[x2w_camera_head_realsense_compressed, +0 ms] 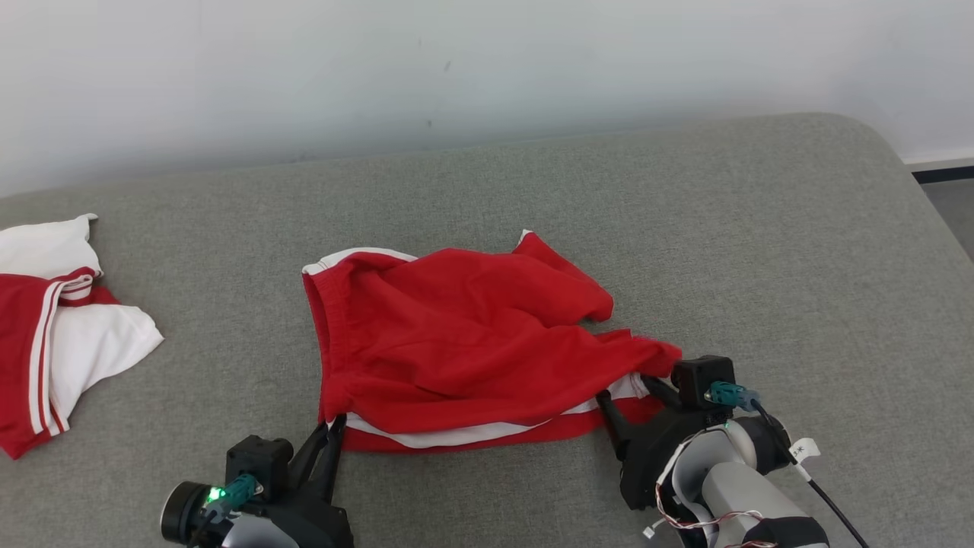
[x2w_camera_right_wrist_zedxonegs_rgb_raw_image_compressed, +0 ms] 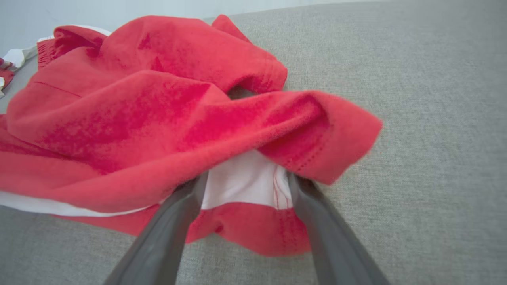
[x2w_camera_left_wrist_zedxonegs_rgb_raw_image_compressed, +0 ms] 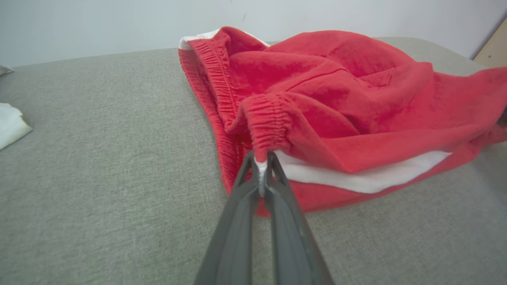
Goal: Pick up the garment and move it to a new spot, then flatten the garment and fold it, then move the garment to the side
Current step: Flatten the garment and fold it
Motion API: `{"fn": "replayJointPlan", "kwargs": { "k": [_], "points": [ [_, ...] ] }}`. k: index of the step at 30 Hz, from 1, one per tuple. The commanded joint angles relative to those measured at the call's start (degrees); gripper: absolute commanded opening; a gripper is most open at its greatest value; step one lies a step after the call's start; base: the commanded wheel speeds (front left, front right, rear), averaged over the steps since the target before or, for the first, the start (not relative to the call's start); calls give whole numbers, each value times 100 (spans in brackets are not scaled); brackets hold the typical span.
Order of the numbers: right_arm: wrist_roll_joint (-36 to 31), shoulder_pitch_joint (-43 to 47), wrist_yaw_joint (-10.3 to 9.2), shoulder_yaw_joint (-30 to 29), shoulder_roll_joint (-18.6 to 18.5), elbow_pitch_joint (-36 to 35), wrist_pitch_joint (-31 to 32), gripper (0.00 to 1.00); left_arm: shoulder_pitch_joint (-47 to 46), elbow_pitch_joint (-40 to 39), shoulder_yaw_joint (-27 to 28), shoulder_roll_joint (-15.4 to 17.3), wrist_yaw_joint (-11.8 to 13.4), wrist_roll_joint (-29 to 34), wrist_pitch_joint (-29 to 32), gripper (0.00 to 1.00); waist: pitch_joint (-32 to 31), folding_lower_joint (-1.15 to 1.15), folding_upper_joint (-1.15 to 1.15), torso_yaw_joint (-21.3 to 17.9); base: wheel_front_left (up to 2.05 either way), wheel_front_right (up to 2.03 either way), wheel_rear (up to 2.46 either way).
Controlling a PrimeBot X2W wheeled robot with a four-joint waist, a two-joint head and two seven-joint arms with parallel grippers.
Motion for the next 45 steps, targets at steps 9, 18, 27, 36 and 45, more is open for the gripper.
{"fn": "replayJointPlan", "kwargs": {
  "k": [9,18,27,36,45],
  "points": [
    [-102,168,-15,-139,-5,-76,90,98,93,-7,56,8,7,-33,-7,0,-58,0,0,-36,0,0,0],
    [-276,-168,-15,-111,0,333,418,78,-4,-16,-31,-28,6,-37,-7,0,12,0,0,64,0,0,0],
    [-564,-350,-15,-243,2,631,112,0,25,-38,1,-11,6,-50,-7,0,-56,0,0,125,0,0,0],
    [-368,34,-15,-331,-123,151,119,0,170,-448,39,-35,6,-113,-7,0,-353,0,0,9,0,0,0],
    [-378,340,-15,-572,-363,-790,322,0,262,-619,57,-64,6,-189,-7,0,-535,0,0,-55,0,0,0]
  ]
}}
